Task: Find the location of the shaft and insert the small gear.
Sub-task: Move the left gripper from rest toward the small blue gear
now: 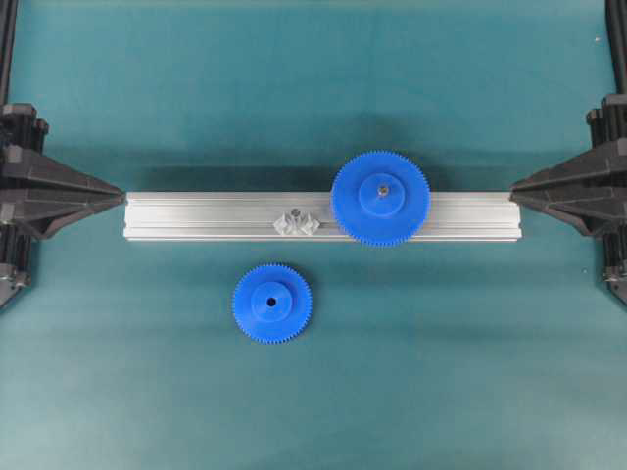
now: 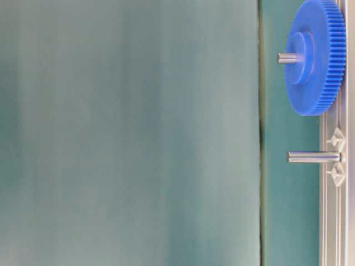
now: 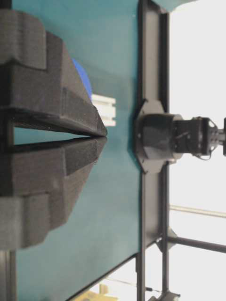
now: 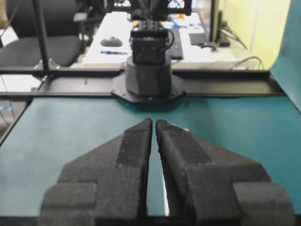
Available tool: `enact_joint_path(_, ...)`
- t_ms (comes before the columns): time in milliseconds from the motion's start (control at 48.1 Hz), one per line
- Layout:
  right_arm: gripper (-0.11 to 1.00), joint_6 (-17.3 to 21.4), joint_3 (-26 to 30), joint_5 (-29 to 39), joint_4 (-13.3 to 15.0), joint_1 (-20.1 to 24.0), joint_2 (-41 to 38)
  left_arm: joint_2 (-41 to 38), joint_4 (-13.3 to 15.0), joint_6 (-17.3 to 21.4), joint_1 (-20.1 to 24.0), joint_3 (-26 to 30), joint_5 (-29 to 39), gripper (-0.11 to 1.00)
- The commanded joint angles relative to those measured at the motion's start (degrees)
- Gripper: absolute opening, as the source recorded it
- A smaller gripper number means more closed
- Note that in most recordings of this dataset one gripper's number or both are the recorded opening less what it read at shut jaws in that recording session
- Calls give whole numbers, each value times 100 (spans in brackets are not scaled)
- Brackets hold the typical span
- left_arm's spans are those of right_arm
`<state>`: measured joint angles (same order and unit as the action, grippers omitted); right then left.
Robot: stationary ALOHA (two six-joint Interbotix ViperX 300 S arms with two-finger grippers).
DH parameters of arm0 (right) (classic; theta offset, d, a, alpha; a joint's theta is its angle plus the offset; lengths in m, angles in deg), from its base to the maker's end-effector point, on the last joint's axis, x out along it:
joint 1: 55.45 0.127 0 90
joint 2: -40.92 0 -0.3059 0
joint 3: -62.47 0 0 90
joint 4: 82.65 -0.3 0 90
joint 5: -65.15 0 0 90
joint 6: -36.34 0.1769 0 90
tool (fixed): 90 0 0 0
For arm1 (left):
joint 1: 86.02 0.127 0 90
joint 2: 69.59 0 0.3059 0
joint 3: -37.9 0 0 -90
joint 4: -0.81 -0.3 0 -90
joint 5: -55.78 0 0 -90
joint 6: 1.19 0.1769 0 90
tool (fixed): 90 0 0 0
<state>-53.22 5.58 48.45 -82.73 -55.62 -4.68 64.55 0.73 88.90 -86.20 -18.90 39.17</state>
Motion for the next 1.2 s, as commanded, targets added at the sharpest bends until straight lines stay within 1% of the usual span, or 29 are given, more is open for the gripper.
enact_joint_path(0, 16, -35, 0, -35, -18, -9, -97, -132, -70, -53, 0, 44, 105, 11)
enact_joint_path(42, 18, -18, -70, -88, -62, -9, -88, -176, -70, -88, -9, 53, 211, 8)
enact_joint_path(62, 20, 0, -97, -62, -88, 0, -88, -202, -70, -88, -18, 79, 272, 5)
enact_joint_path(83, 20, 18, -123, -53, -123, -9, -88, -220, -70, -105, -35, 97, 316, 1)
enact_joint_path(125, 15, 79, -185, -62, -149, 0, -97, -264, -70, -114, -35, 141, 413, -2)
enact_joint_path(229, 4, 308, -229, -62, -158, 0, -97, -448, -70, -123, -79, 281, 615, -2)
enact_joint_path(312, 1, 404, -237, -35, -158, 9, -97, -606, -70, -123, -114, 369, 756, -2)
enact_joint_path(499, 1, 422, -237, 290, -158, 0, -97, -984, -70, -185, -255, 501, 967, -2)
enact_joint_path(561, 1, 422, -229, 448, -158, 0, -97, -1116, -70, -316, -290, 563, 1055, -2)
enact_joint_path(644, 1, 422, -229, 606, -158, 0, -105, -1310, -70, -606, -308, 668, 1222, -2)
enact_joint_path(706, 1, 422, -229, 694, -158, 0, -97, -1433, -79, -729, -343, 729, 1327, -2)
enact_joint_path(935, 1, 422, -246, 844, -158, -9, -97, -1793, -79, -738, -527, 984, 1758, -2)
enact_joint_path(1184, 1, 431, -246, 1055, -158, -18, -97, -2303, -79, -773, -545, 1380, 2364, -2)
